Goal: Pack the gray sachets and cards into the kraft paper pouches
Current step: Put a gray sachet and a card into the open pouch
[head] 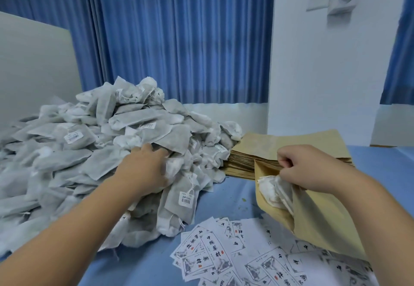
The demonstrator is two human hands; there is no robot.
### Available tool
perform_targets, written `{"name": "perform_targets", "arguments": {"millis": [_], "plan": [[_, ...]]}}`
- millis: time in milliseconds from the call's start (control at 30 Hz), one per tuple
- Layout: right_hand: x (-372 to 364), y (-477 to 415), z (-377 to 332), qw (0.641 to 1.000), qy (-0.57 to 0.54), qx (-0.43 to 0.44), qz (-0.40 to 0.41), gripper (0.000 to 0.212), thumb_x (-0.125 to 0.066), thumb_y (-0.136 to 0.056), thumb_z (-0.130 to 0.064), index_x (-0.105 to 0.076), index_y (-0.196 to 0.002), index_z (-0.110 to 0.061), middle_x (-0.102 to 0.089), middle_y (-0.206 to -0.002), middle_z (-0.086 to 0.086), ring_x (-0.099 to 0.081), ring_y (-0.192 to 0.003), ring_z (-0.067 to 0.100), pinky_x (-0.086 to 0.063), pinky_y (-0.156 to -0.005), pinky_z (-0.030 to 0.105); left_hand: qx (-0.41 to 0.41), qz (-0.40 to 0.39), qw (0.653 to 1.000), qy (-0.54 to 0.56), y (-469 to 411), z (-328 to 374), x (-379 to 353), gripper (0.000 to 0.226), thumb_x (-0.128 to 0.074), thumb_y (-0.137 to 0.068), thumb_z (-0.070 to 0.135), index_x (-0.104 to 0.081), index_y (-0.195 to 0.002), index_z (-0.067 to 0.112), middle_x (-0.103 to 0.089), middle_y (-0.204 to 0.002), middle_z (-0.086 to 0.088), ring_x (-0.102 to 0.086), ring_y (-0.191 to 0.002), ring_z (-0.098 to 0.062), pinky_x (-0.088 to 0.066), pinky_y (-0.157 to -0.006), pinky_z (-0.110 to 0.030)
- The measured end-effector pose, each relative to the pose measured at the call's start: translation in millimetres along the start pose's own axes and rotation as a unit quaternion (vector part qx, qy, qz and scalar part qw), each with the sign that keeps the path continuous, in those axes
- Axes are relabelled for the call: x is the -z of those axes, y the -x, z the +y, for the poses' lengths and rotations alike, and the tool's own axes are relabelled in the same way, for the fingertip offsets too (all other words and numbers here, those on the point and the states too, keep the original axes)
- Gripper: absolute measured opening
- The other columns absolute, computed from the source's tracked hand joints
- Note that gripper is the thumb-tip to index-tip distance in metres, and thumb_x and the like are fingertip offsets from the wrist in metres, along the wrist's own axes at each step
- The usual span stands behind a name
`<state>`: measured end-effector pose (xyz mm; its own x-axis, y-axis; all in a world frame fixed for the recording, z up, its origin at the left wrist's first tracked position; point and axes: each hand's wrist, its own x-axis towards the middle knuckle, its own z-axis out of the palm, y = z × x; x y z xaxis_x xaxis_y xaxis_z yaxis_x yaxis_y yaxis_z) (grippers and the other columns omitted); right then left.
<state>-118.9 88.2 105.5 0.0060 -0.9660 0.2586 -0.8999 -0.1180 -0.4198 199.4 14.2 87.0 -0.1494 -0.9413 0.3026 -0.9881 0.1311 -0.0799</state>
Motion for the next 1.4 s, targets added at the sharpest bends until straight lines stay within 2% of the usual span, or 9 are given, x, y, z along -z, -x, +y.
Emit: {"name": "perform_targets", "arguments": {"millis": [67,167,433,600,667,800,967,1067,1400], "plan": [[0.3,0.0,-0.1,1.0,0.002,0.0,0.0,0.023,-0.051,-0.073,-0.004,-0.037,-0.06,-0.016,-0.042,-0.061,-0.002,-0.04,-0.053,0.017,-0.038,-0.051,0.03,-0.017,-0.025,0.998,0.055,-5.8,-4.9,1.8,0.077,-0.07,-0.073,0.054,-0.043,-0.14,0.03,-0.048,-0.131,-0.004,-0.047,-0.119,-0.026,-0.043,-0.091,-0.031],[0.6,0.2,0.6,1.0,0.005,-0.001,0.0,0.023,-0.052,-0.074,-0.005,-0.037,-0.06,-0.016,-0.042,-0.06,-0.003,-0.04,-0.053,0.016,-0.037,-0.05,0.029,-0.062,-0.037,0.997,0.023,-11.0,-9.8,1.5,0.066,-0.066,-0.072,0.044,-0.051,-0.133,0.024,-0.056,-0.124,-0.002,-0.048,-0.117,-0.022,-0.043,-0.091,-0.028],[-2.1,0.0,-0.3,1.0,0.017,-0.001,-0.015,0.024,-0.053,-0.076,-0.006,-0.037,-0.061,-0.017,-0.042,-0.06,-0.003,-0.04,-0.054,0.016,-0.036,-0.051,0.028,-0.113,0.099,0.977,-0.149,-14.8,-5.9,-6.5,0.027,-0.043,-0.089,0.045,-0.057,-0.088,0.023,-0.055,-0.097,0.006,-0.05,-0.102,-0.019,-0.034,-0.081,-0.031],[-3.4,-1.3,-0.5,1.0,0.02,-0.006,-0.018,0.024,-0.052,-0.075,-0.006,-0.037,-0.061,-0.017,-0.043,-0.06,-0.002,-0.041,-0.055,0.016,-0.036,-0.052,0.03,-0.15,0.251,0.956,0.032,-22.5,8.5,-2.9,0.037,-0.042,-0.084,0.043,-0.054,-0.068,0.012,-0.049,-0.076,-0.004,-0.04,-0.074,-0.022,-0.034,-0.065,-0.034],[-5.5,-2.1,0.1,1.0,0.017,-0.006,-0.018,0.023,-0.052,-0.074,-0.005,-0.036,-0.061,-0.017,-0.042,-0.06,-0.002,-0.039,-0.055,0.016,-0.035,-0.053,0.031,-0.148,0.219,0.962,0.072,-30.2,19.4,-0.8,0.037,-0.043,-0.088,0.042,-0.058,-0.075,0.012,-0.052,-0.091,-0.004,-0.045,-0.086,-0.023,-0.035,-0.07,-0.033],[-7.8,-3.7,2.6,1.0,0.02,-0.006,-0.02,0.022,-0.051,-0.072,-0.006,-0.036,-0.061,-0.018,-0.041,-0.061,-0.002,-0.036,-0.056,0.016,-0.032,-0.053,0.031,-0.104,0.111,0.988,0.026,-51.2,40.3,-5.2,0.034,-0.043,-0.094,0.044,-0.065,-0.102,0.019,-0.049,-0.119,-0.006,-0.049,-0.108,-0.025,-0.038,-0.085,-0.034],[-11.0,-5.6,3.0,0.999,0.035,0.0,-0.022,0.022,-0.051,-0.072,-0.008,-0.037,-0.06,-0.02,-0.042,-0.061,-0.004,-0.035,-0.055,0.014,-0.03,-0.051,0.03,0.039,0.038,0.996,0.075,-73.5,46.9,-4.9,0.044,-0.038,-0.089,0.055,-0.05,-0.123,0.03,-0.039,-0.132,-0.01,-0.043,-0.123,-0.032,-0.031,-0.099,-0.05],[-11.8,-6.3,3.0,0.999,0.041,-0.002,-0.028,0.021,-0.051,-0.072,-0.008,-0.037,-0.061,-0.019,-0.042,-0.062,-0.004,-0.036,-0.056,0.015,-0.031,-0.051,0.03,0.053,-0.01,0.991,0.123,-79.7,46.1,-5.2,0.055,-0.046,-0.08,0.06,-0.043,-0.128,0.033,-0.037,-0.137,-0.01,-0.045,-0.122,-0.035,-0.036,-0.1,-0.048],[-2.1,-2.9,5.3,1.0,0.01,-0.006,-0.01,0.024,-0.053,-0.074,-0.006,-0.037,-0.06,-0.019,-0.042,-0.06,-0.003,-0.042,-0.056,0.018,-0.036,-0.053,0.03,-0.027,0.097,0.974,0.202,-73.4,59.7,-22.0,0.069,-0.066,-0.076,0.025,-0.039,-0.139,0.017,-0.045,-0.128,-0.017,-0.047,-0.117,-0.032,-0.042,-0.095,-0.034]]}}
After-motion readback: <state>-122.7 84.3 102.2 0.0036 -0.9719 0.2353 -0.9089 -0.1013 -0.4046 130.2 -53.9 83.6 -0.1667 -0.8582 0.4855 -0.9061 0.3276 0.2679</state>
